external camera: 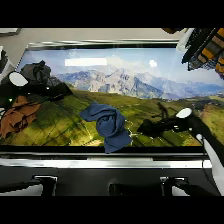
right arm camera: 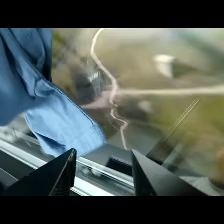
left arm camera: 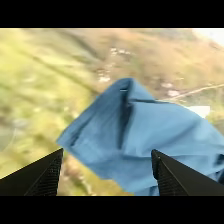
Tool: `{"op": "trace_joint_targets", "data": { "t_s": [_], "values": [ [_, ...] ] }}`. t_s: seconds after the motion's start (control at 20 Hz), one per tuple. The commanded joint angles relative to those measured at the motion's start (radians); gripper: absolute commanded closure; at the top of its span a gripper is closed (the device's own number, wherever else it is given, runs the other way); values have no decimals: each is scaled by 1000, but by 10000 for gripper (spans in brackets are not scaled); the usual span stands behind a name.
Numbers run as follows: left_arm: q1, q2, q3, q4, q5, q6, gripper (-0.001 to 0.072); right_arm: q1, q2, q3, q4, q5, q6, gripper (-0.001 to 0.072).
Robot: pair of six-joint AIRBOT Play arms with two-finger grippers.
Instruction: Fold the clothes and pants, and hang the long-sleeved shirts on hangers.
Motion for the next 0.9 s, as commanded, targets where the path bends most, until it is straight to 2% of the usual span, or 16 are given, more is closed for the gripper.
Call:
{"op": "trace_joint_targets", "data": {
  "t_s": [0.0, 0.2, 0.4, 0.45, 0.5, 0.6, 0.7, 0.85],
  "values": [
    [59, 3, 1, 4, -48, 16, 101, 101, -81, -19, 61, -85, -95, 286],
    [123, 2, 1, 5, -100, 22, 100, 129, -138, -19, 91, -75, -106, 284],
    [189, -10, -2, 1, -104, 45, 101, 130, -206, -19, 244, -47, -158, 286],
    [198, -17, -13, -9, -104, 54, 101, 130, -212, -19, 256, -39, -174, 330],
    [197, -28, -34, -26, -103, 82, 101, 130, -213, -19, 253, -39, -175, 419],
    [180, -67, -103, -119, -88, 131, 101, 130, -213, -19, 250, -40, -177, 680],
    [148, -121, -187, -223, -43, 173, 101, 130, -206, -19, 251, -39, -179, 685],
    [89, -213, -228, -303, -6, 220, 103, 129, -169, -19, 250, -41, -171, 685]
  ]
}}
